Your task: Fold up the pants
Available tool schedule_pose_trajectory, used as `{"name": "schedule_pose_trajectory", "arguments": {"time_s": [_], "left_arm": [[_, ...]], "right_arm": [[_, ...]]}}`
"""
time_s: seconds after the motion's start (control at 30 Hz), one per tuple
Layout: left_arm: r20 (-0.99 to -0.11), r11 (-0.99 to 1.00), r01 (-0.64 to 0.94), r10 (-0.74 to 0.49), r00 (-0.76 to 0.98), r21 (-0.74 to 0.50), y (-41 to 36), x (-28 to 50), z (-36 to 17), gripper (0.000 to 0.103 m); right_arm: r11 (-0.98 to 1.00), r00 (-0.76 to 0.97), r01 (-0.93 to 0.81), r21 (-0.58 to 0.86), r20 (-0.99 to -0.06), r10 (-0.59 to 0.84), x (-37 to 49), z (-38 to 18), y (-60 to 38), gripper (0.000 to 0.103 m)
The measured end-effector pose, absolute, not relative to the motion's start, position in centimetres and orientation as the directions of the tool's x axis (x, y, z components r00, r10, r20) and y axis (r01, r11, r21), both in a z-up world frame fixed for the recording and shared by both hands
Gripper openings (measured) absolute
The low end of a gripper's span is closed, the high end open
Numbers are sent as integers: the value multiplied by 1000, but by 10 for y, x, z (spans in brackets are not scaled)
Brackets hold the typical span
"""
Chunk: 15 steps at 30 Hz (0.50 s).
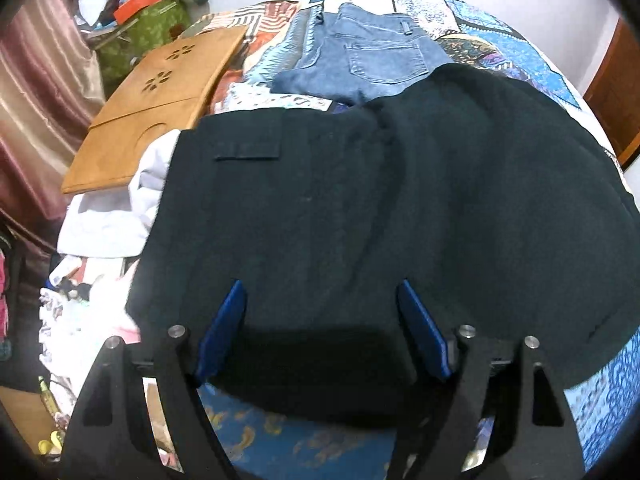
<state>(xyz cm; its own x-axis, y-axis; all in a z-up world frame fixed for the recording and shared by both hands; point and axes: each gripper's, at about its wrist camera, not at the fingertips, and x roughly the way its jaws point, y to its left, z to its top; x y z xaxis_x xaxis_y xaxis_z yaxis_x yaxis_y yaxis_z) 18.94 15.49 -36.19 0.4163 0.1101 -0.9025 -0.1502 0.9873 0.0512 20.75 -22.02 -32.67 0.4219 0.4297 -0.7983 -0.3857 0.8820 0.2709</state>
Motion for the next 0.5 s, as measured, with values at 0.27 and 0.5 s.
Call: {"name": "schedule_pose_trajectory", "arguments": {"time_s": [0.27, 0.5], "left_arm": [[-864, 991, -89, 134, 485, 103, 126, 183, -322, 79], [-798, 994, 70, 22, 603, 80, 56, 197, -267, 79]], "right_arm": [[929, 523, -272, 249, -772, 360, 181, -303, -253, 53], [952, 601, -142, 270, -741, 300, 157, -292, -291, 56]]}}
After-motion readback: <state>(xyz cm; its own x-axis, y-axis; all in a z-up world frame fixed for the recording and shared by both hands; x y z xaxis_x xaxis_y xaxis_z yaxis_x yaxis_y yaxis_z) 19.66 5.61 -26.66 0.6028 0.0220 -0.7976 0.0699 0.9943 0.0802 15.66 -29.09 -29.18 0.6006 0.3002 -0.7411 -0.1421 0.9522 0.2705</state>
